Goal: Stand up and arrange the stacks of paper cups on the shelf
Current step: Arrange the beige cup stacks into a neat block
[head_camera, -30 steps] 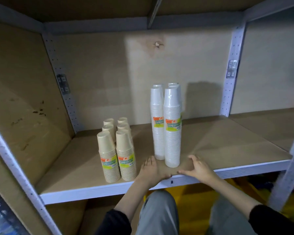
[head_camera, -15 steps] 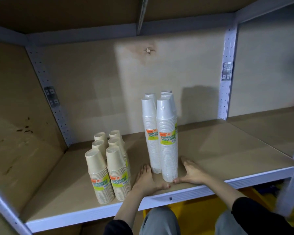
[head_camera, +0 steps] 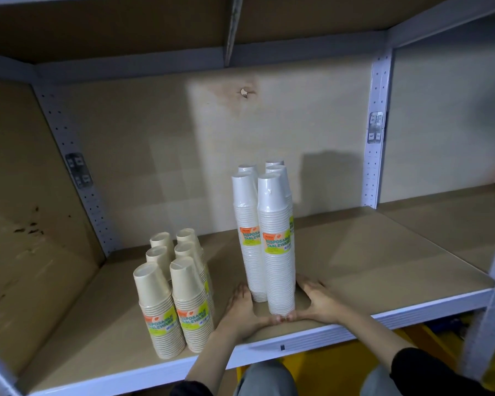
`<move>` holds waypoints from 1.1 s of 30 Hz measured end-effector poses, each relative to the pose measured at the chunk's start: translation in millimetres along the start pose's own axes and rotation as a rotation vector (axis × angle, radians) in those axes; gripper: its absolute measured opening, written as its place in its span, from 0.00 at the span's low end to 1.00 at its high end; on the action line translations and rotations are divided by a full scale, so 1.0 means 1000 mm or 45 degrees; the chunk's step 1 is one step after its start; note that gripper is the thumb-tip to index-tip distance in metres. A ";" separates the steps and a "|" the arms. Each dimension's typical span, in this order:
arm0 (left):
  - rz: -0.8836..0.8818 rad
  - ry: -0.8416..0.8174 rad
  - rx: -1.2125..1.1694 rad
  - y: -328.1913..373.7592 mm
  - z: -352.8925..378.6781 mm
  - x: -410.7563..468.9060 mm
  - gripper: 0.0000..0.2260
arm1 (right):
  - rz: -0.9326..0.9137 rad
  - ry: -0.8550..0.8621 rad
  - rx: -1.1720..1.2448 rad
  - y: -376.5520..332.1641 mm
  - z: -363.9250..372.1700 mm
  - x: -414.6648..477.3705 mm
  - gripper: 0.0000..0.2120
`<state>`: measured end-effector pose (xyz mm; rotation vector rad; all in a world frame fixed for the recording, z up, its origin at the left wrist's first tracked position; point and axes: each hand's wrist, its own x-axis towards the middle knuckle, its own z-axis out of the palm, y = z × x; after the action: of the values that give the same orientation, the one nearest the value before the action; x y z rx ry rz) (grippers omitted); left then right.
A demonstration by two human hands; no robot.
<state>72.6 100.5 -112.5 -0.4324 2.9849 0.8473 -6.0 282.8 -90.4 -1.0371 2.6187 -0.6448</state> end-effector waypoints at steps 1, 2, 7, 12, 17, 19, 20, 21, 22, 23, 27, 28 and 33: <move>-0.001 -0.002 0.009 0.000 0.000 0.001 0.53 | 0.001 -0.005 -0.003 0.001 0.000 0.000 0.63; -0.002 -0.004 0.016 -0.001 0.000 0.002 0.52 | 0.000 -0.008 -0.004 0.003 0.000 0.001 0.67; -0.005 -0.013 0.038 0.000 -0.002 0.004 0.52 | 0.000 0.002 0.037 0.007 0.003 0.003 0.66; 0.059 0.072 -0.008 0.000 -0.007 0.005 0.55 | 0.062 0.014 0.070 0.001 0.001 0.001 0.63; 0.150 0.098 -0.014 -0.002 -0.010 0.007 0.53 | 0.025 0.038 0.093 0.002 0.001 -0.001 0.58; 0.161 0.094 -0.006 -0.002 -0.012 0.007 0.53 | 0.022 0.017 0.081 0.002 0.000 0.000 0.66; 0.161 0.088 -0.006 -0.002 -0.012 0.007 0.53 | 0.015 0.018 0.077 0.003 0.001 0.001 0.67; 0.155 0.075 -0.008 -0.002 -0.013 0.007 0.54 | 0.013 0.019 0.080 0.003 0.001 0.001 0.67; 0.150 0.065 -0.010 -0.002 -0.014 0.007 0.55 | 0.011 0.026 0.085 0.004 0.001 0.001 0.66; 0.149 0.067 -0.011 -0.001 -0.014 0.007 0.57 | 0.008 0.046 0.083 0.002 0.002 0.000 0.63; 0.158 0.084 -0.001 -0.001 -0.015 0.008 0.60 | 0.008 0.068 0.079 0.000 0.002 -0.003 0.59; 0.165 0.079 -0.004 -0.001 -0.015 0.008 0.60 | 0.013 0.061 0.082 -0.001 0.001 -0.003 0.62; 0.182 0.036 -0.006 0.001 -0.017 0.008 0.57 | 0.028 0.109 0.100 0.000 0.003 -0.006 0.57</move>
<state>65.6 90.0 -98.4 -0.2356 3.0707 0.8652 -0.5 285.9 -92.1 -0.9770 2.6499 -0.7964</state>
